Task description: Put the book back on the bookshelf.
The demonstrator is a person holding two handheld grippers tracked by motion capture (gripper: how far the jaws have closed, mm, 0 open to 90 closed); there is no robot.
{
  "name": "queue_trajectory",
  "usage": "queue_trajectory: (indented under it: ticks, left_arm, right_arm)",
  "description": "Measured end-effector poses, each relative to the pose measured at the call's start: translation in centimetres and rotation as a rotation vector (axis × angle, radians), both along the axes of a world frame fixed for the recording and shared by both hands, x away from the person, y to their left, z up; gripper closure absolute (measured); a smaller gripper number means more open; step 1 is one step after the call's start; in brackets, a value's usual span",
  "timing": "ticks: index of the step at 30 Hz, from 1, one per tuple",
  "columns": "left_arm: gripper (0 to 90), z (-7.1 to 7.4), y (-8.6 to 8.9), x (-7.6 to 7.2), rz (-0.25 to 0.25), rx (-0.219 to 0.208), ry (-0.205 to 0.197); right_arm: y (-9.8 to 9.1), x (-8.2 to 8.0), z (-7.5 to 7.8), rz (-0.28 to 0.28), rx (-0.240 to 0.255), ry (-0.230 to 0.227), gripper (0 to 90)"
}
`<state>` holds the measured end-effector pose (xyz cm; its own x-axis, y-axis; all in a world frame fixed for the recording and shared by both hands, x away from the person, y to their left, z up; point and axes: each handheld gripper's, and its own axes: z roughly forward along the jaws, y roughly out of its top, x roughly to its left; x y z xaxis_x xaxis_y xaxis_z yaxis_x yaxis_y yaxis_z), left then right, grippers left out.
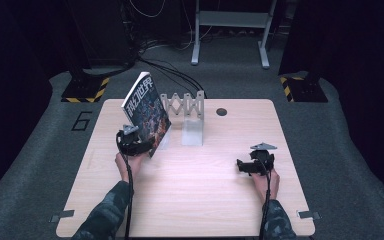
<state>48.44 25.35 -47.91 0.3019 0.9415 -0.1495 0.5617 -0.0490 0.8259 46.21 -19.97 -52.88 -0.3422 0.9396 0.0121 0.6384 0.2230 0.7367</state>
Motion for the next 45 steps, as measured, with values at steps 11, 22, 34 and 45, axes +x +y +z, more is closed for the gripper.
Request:
queue_trajectory:
  ticks: [11,22,34,45]
  left_arm:
    - [79.4,-0.5,-0.4,-0.2,0.027,-0.118,0.027]
    - [74.8,-0.5,-1.7,-0.9,0.018,-0.150,0.028]
    - [71.9,-0.5,-2.9,-1.2,-0.017,-0.195,0.035]
    - [64.9,-0.7,-2.3,-1.2,-0.034,-0.222,0.049]
  right_arm:
    - [0.0,0.0,0.0,0.000,0.000,0.000,6.2]
    - [0.0,0.0,0.0,0.000,0.001,-0.001,6.2]
    - [0.0,0.0,0.0,0.000,0.000,-0.001,6.4]
    - [0.0,0.0,0.0,0.000,0.000,-0.001,6.4]
